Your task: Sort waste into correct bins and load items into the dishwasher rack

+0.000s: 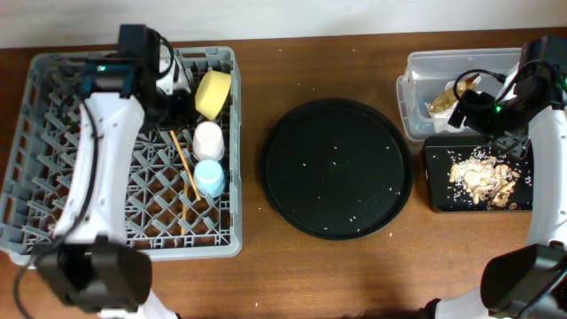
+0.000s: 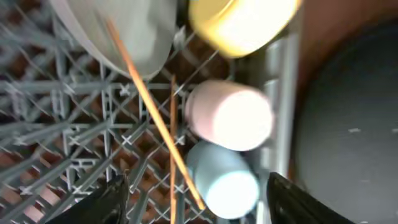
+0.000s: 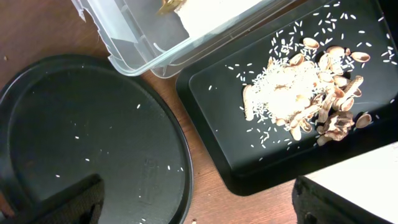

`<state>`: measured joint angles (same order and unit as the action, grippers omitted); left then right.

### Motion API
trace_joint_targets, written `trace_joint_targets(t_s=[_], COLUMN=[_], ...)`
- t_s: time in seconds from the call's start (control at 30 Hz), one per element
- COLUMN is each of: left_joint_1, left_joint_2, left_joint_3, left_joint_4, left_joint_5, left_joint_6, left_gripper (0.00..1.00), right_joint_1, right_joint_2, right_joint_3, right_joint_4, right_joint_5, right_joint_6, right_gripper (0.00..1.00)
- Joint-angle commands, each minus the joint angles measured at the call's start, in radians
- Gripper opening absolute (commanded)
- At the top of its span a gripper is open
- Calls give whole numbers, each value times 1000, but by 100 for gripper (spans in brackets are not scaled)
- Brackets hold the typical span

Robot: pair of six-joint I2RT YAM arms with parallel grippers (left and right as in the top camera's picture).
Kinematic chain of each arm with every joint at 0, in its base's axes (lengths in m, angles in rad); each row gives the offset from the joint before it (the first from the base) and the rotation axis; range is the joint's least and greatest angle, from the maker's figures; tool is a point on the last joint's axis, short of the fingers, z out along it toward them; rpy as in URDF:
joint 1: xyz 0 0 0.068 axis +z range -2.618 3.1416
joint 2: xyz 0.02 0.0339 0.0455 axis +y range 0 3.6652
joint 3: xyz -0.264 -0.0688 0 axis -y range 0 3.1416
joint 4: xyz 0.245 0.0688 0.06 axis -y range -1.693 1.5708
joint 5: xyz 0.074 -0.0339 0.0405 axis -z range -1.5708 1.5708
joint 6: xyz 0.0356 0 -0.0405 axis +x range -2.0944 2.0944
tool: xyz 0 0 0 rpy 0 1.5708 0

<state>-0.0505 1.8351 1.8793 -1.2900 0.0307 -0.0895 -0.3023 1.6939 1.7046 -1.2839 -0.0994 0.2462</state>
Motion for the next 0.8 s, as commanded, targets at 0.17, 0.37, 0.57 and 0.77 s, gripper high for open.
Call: trace_joint_targets(t_s=[0.17,0.37,0.57,0.77], left_joint_1=[-11,-11,-11,-11], left_joint_2=[-175,-175,-175,-175], left_joint_3=[44,44,44,44], left_joint_4=[21,21,21,21], left_joint_5=[0,0,0,0], left_joint_6=[9,9,9,9], left_gripper=[99,99,99,99], right_joint_1=[29,33,203,276], right_joint_2=[-244,-477,-901,-1554], right_joint_3=[324,321,-459,-1504], right_joint_4=[-325,-392,418,1125], right_joint_5=[-5,9,-25,-43], right_joint_6=[-173,-172,-190,-187], right_gripper=[99,98,98,98])
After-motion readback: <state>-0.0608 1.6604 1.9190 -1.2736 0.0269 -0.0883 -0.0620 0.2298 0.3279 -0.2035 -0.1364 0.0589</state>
